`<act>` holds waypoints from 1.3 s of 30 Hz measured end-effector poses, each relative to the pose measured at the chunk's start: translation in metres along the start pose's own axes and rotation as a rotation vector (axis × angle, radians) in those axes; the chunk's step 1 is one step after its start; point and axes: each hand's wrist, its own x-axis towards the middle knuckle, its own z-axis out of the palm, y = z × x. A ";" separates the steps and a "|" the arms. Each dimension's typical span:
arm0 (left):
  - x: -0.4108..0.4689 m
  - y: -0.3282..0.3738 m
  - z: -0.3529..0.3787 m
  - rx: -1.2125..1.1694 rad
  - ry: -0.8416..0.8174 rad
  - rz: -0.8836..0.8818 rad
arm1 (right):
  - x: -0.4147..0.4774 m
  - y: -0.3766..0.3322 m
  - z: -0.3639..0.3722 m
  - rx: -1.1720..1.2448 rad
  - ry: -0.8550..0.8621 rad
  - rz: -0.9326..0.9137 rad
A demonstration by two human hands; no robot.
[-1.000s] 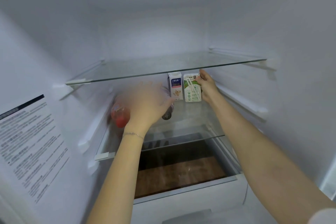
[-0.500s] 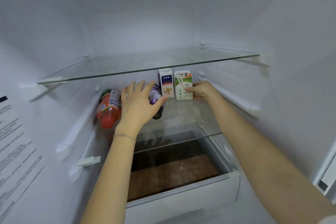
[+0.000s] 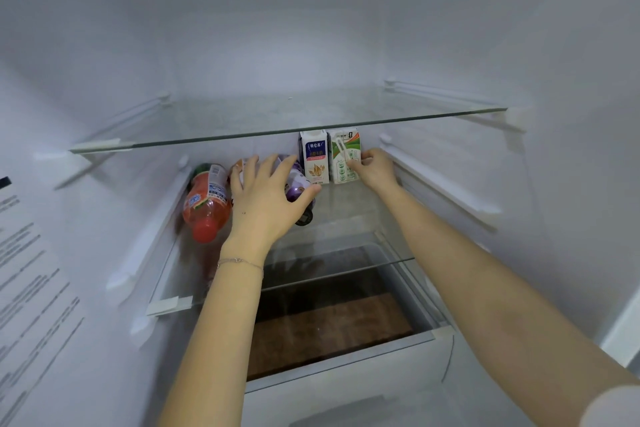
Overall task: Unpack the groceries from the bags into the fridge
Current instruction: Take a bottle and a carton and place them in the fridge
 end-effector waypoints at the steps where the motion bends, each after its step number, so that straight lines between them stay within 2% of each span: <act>1: -0.001 -0.001 0.000 -0.002 -0.002 -0.004 | -0.002 0.000 0.001 -0.005 0.015 -0.009; 9: -0.008 -0.013 -0.004 0.005 -0.004 -0.024 | -0.047 -0.020 -0.008 -0.028 -0.018 -0.008; 12: -0.010 -0.015 -0.004 -0.015 0.015 -0.008 | -0.083 -0.025 -0.021 -0.081 -0.002 -0.084; 15: -0.013 -0.012 -0.007 -0.042 0.026 0.020 | -0.122 -0.021 -0.031 -0.228 0.043 -0.199; 19: -0.031 0.000 -0.013 -0.082 0.062 0.109 | -0.164 -0.007 -0.049 -0.512 0.085 -0.232; 22: -0.060 0.014 -0.018 -0.144 0.063 0.146 | -0.200 -0.004 -0.071 -0.615 0.111 -0.277; 27: -0.105 0.041 -0.027 -0.116 0.041 0.301 | -0.273 -0.013 -0.105 -0.784 0.166 -0.282; 34: -0.163 0.101 -0.049 -0.208 -0.011 0.429 | -0.364 -0.013 -0.157 -0.878 0.160 -0.210; 39: -0.218 0.159 -0.064 -0.324 -0.065 0.509 | -0.438 0.000 -0.209 -0.881 0.219 -0.213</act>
